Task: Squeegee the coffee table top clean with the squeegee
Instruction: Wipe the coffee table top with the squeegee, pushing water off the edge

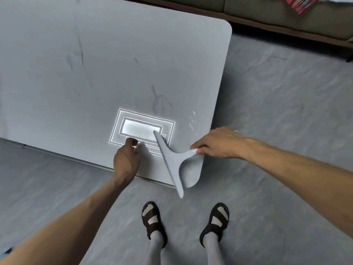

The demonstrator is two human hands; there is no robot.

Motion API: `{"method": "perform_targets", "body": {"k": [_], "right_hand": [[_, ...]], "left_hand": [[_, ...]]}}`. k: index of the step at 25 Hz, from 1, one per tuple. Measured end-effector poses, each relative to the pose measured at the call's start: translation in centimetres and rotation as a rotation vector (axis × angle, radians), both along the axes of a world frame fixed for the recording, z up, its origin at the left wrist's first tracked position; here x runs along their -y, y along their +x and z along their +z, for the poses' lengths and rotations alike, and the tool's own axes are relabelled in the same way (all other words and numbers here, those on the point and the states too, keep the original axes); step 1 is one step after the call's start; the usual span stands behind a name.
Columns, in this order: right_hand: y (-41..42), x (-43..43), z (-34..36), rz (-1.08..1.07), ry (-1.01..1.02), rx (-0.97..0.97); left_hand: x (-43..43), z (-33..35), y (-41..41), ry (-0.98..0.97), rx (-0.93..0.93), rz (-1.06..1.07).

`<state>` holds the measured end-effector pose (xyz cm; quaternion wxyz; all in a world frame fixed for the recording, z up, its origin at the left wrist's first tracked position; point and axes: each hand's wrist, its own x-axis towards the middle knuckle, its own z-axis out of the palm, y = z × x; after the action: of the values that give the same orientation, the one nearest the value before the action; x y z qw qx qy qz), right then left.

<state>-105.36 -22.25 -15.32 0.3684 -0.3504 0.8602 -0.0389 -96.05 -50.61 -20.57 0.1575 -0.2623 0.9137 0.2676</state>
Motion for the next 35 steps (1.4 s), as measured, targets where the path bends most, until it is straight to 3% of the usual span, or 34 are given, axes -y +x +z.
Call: {"method": "perform_targets", "body": {"k": [3, 6, 9, 13, 19, 23, 26, 28, 32, 35], "right_hand": [[1.0, 5.3, -1.9, 0.02, -0.013, 0.036], [0.0, 5.2, -3.0, -0.004, 0.002, 0.023], [-1.9, 0.8, -3.0, -0.113, 0.012, -0.005], [-3.4, -7.0, -1.6, -0.358, 0.047, -0.087], [-2.5, -13.9, 1.2, -0.544, 0.141, -0.174], [-5.9, -12.7, 2.4, -0.82, -0.087, -0.111], [-10.5, -7.3, 0.8, -1.215, -0.348, -0.011], [-13.2, -3.6, -0.2, -1.416, -0.412, 0.023], [-14.0, -0.2, -2.0, -1.346, -0.326, 0.007], [-9.9, -1.6, -2.0, -1.161, -0.202, -0.076]], "left_hand": [[1.6, 0.1, -0.1, 0.005, 0.009, 0.01], [1.0, -0.1, -0.2, 0.049, 0.032, -0.006], [-0.9, -0.7, -0.8, 0.003, -0.014, -0.127], [-3.9, -1.4, -2.3, -0.018, 0.098, -0.315], [-7.8, -2.9, -5.1, -0.264, 0.273, -0.457], [-8.7, -4.5, -6.2, -0.263, 0.27, -0.401], [-8.5, -5.0, -6.5, -0.276, 0.299, -0.421], [-8.4, -5.0, -6.7, -0.292, 0.306, -0.445], [-8.2, -4.6, -6.8, -0.271, 0.302, -0.486], [-8.1, -4.2, -6.8, -0.277, 0.31, -0.49]]}}
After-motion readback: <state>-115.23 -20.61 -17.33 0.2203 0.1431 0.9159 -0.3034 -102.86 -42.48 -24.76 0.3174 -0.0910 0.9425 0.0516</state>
